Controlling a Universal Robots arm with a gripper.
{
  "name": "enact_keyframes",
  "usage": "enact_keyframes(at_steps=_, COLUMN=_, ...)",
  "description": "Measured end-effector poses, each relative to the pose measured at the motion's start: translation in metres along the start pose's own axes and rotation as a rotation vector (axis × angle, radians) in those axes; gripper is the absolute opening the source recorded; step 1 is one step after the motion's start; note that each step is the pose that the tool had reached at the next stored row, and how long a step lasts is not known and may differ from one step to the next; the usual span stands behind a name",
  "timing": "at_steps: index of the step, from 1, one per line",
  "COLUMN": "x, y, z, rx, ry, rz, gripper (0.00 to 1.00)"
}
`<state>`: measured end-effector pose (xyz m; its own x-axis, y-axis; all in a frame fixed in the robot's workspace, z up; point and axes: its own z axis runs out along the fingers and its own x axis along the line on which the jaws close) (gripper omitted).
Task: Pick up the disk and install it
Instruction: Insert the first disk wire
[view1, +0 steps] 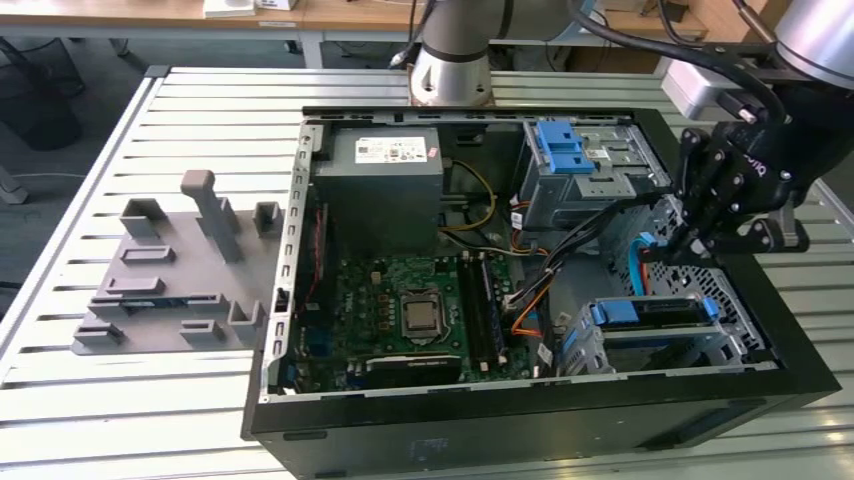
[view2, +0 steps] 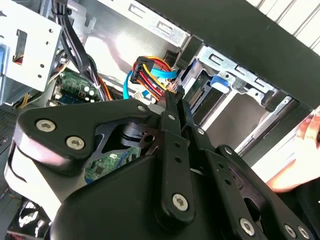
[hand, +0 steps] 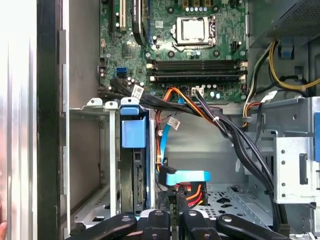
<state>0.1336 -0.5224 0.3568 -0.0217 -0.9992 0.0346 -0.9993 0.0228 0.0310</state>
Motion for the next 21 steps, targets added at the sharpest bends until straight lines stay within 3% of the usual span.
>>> enact_keyframes(at_steps=2, x=0.0007, y=0.0001, z=0.0004, rx=-0.0050, ry=0.0006, rz=0.000, gripper=0.16)
enact_keyframes(at_steps=8, x=0.0087, y=-0.0003, z=0.0027, rx=-0.0052, ry=0.0010, rz=0.000, gripper=0.16)
enact_keyframes(at_steps=12, x=0.0090, y=-0.0003, z=0.0029, rx=-0.0051, ry=0.0018, rz=0.000, gripper=0.16)
enact_keyframes(at_steps=13, x=0.0090, y=-0.0003, z=0.0029, rx=-0.0051, ry=0.0036, rz=0.001, gripper=0.16)
enact_keyframes(at_steps=17, x=0.0090, y=-0.0003, z=0.0048, rx=-0.0046, ry=0.0238, rz=0.001, gripper=0.16)
enact_keyframes(at_steps=21, x=0.0110, y=-0.0005, z=0.0089, rx=-0.0046, ry=0.0255, rz=0.001, gripper=0.16)
